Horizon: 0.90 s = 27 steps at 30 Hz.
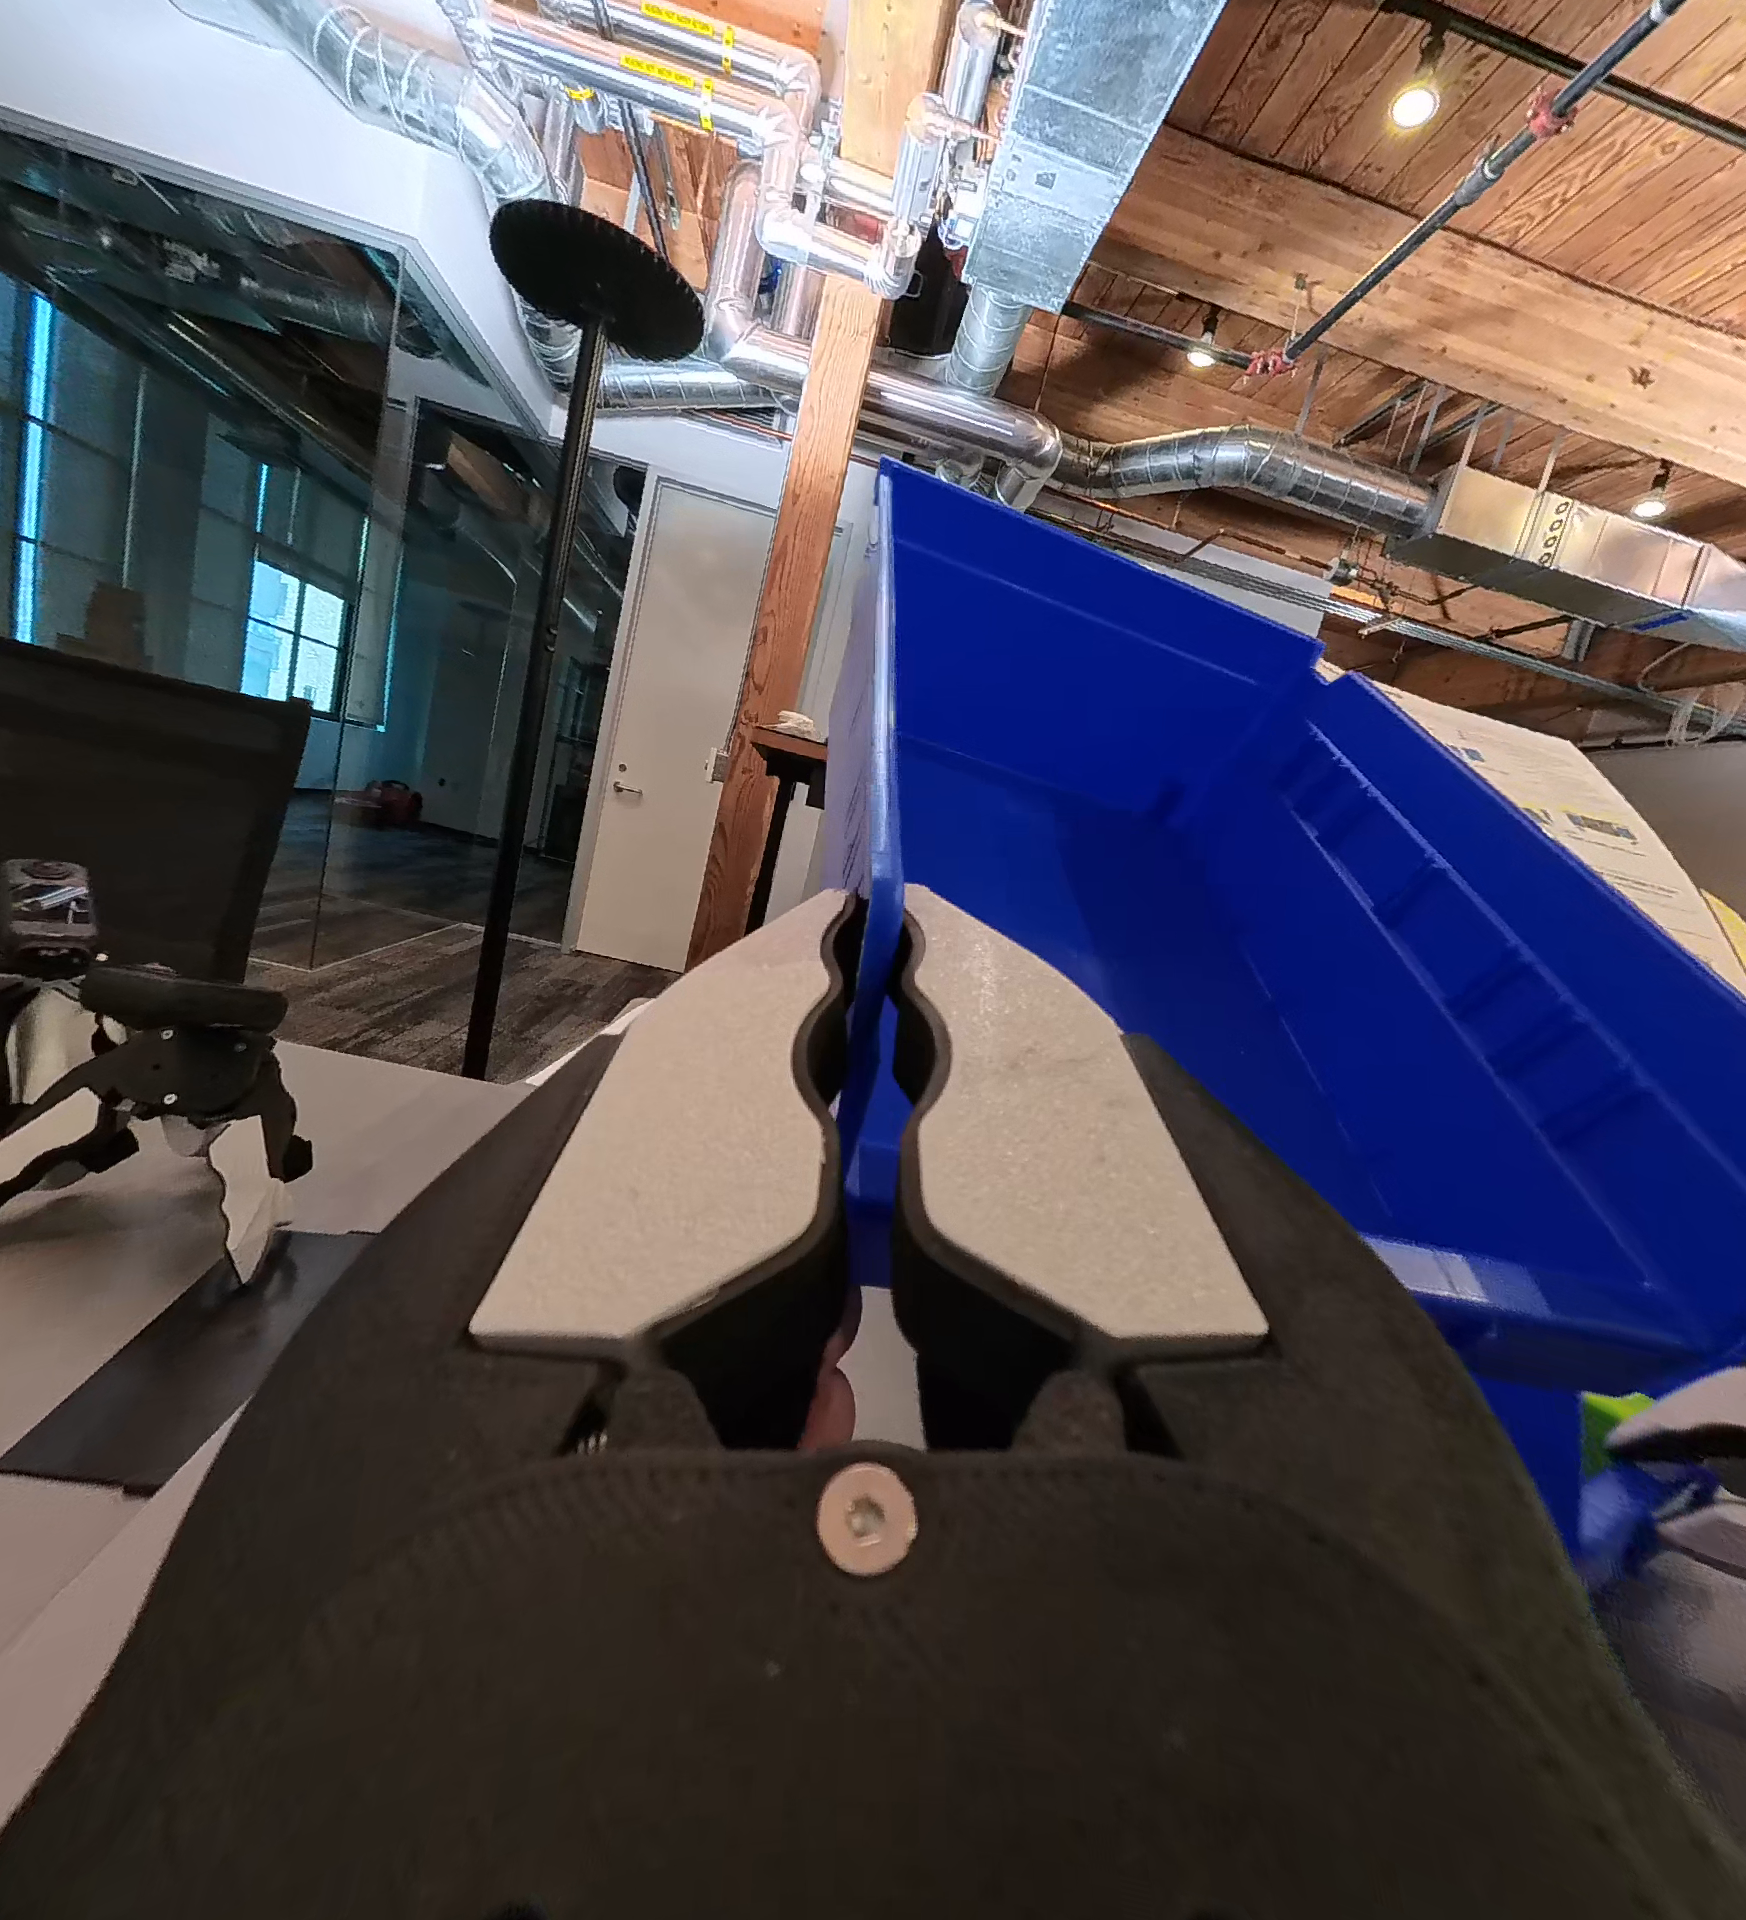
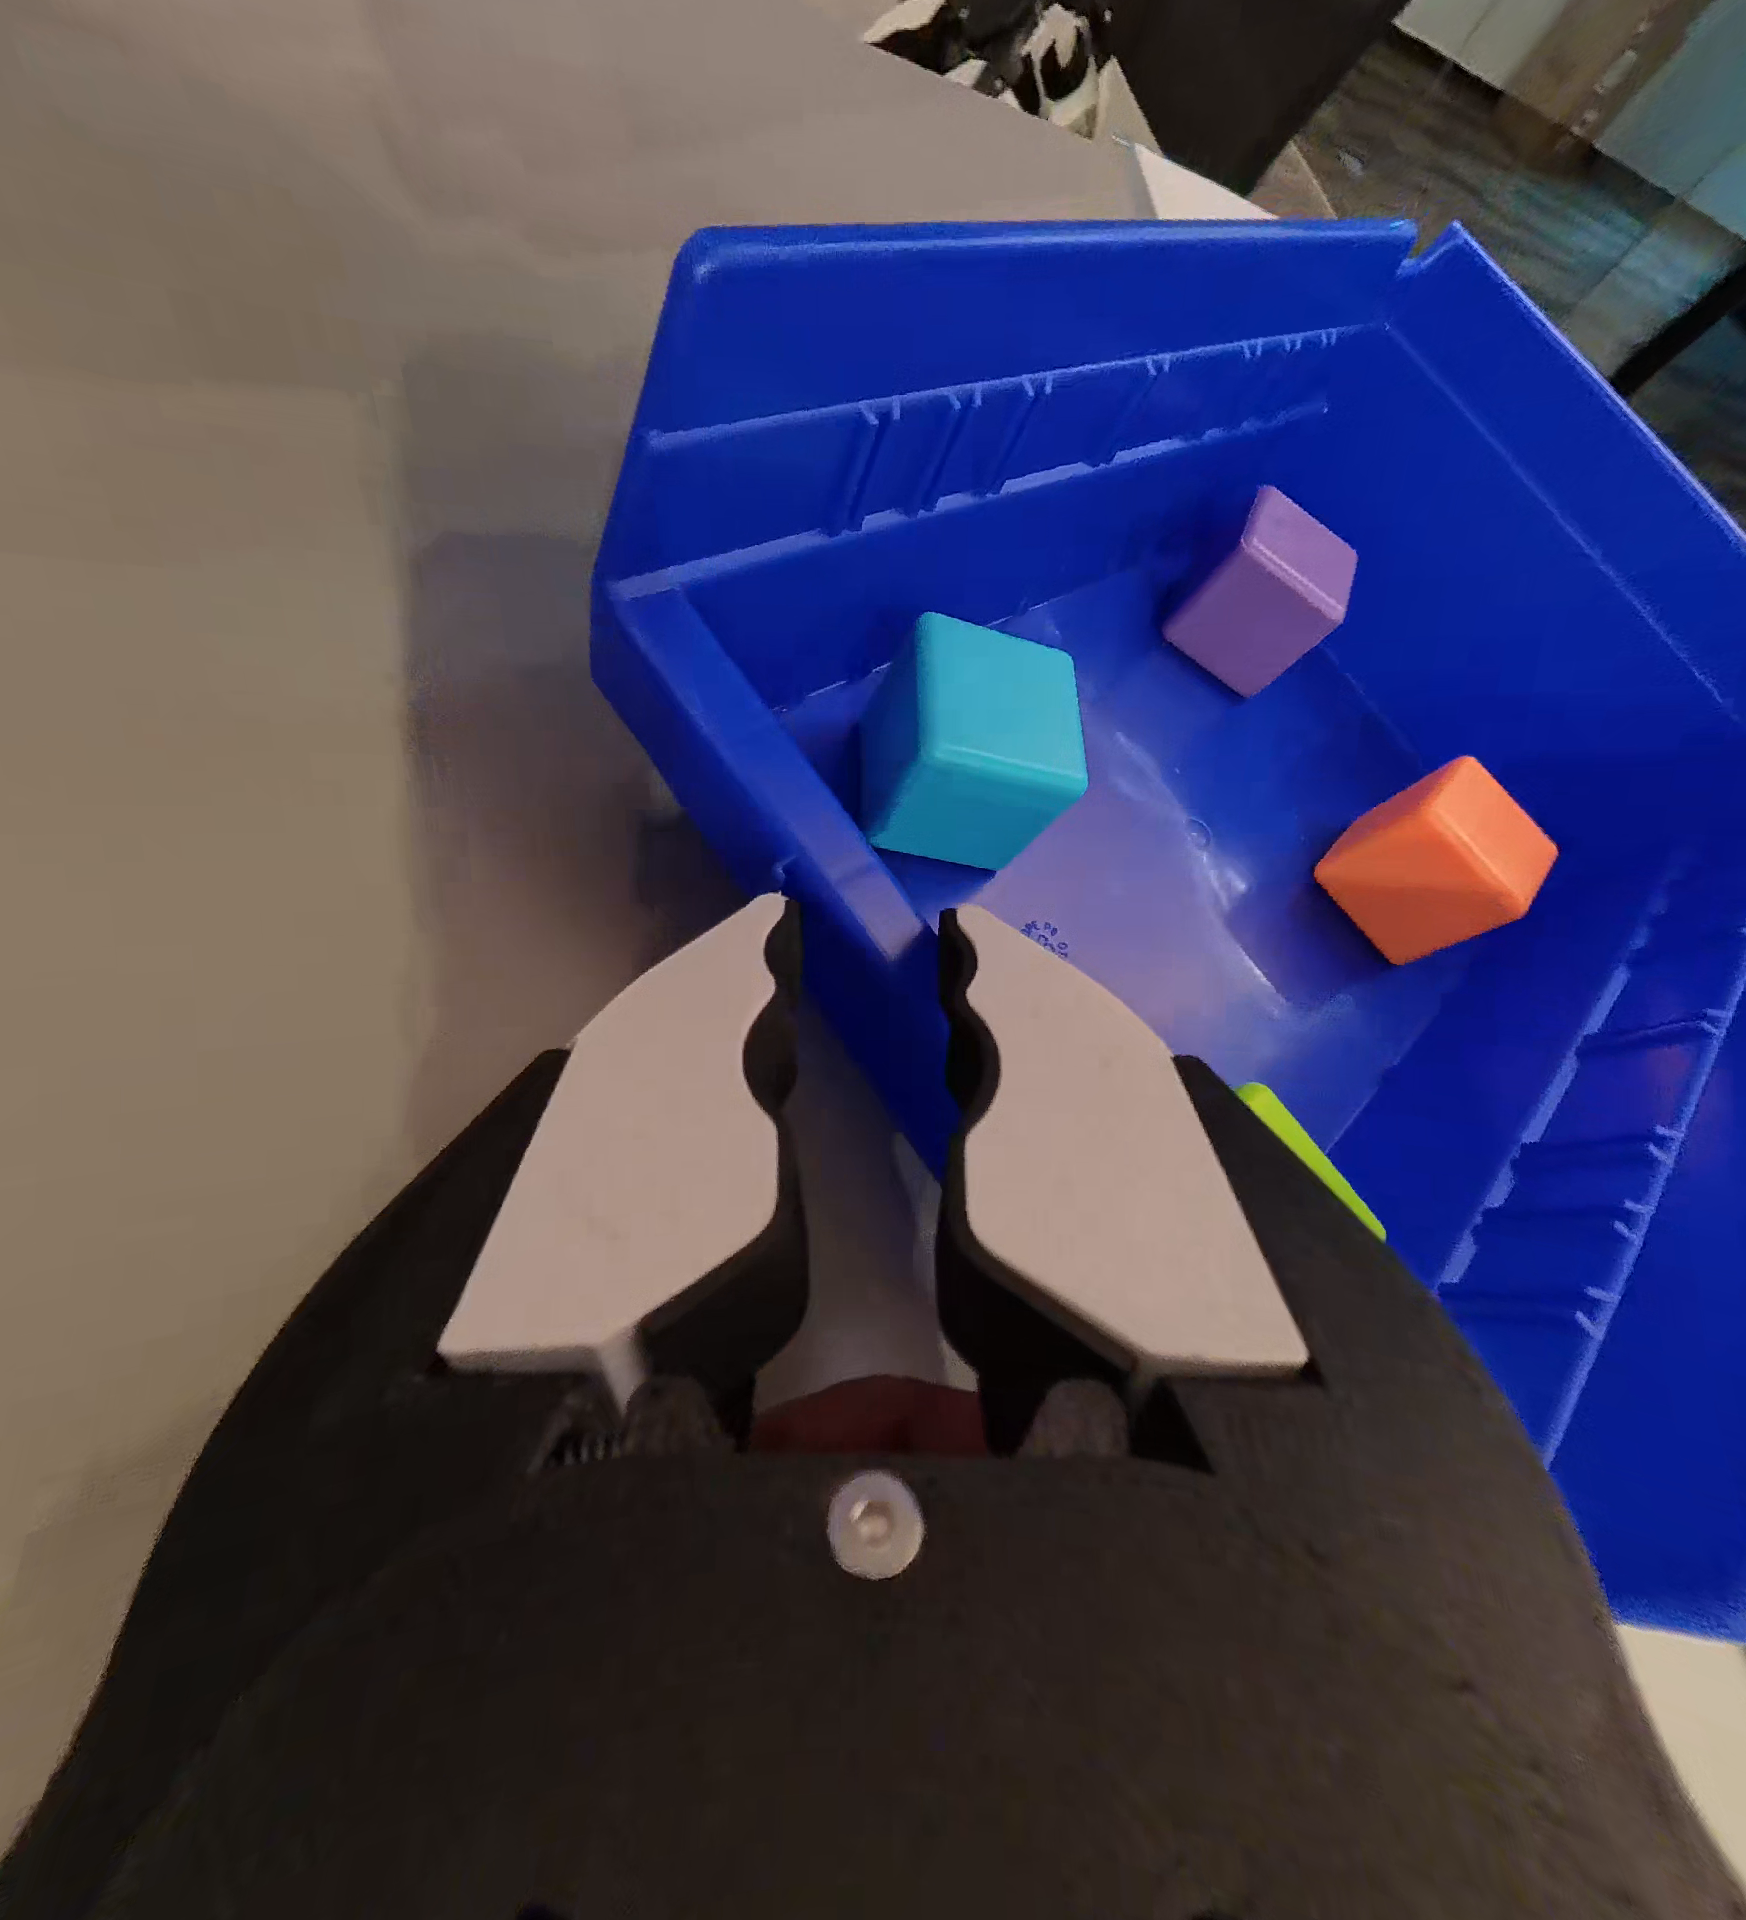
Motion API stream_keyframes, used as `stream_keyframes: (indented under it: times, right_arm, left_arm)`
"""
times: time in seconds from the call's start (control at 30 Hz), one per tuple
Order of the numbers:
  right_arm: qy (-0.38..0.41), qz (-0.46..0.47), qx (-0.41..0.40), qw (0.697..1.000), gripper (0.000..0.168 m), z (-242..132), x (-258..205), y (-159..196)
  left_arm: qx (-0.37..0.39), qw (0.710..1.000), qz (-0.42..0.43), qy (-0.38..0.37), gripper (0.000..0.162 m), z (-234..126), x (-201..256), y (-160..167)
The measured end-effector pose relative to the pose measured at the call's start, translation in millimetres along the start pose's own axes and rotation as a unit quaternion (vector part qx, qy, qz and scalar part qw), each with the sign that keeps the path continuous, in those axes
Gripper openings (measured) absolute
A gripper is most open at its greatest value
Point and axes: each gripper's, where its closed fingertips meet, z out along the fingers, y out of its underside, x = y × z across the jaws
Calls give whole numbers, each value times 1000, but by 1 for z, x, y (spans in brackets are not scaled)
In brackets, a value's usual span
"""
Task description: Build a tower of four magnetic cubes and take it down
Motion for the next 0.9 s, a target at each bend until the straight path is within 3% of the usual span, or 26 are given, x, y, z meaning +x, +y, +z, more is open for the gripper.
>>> stream_keyframes:
  times: [0.03, 0.53, 0.9]
  right_arm:
    - [7, 4, -2, 1000, 25, 5, 4, -2]
    - [104, 75, -27, 991, 25, 84, 74, -23]
    - [154, 109, -41, 981, 24, 127, 100, -40]
  left_arm:
    - [1, 1000, 0, -1, 3, -1, -1, 0]
    - [-3, 1000, -4, -7, 3, -4, -11, 4]
    - [1, 1000, -14, -11, 3, -6, -19, 8]
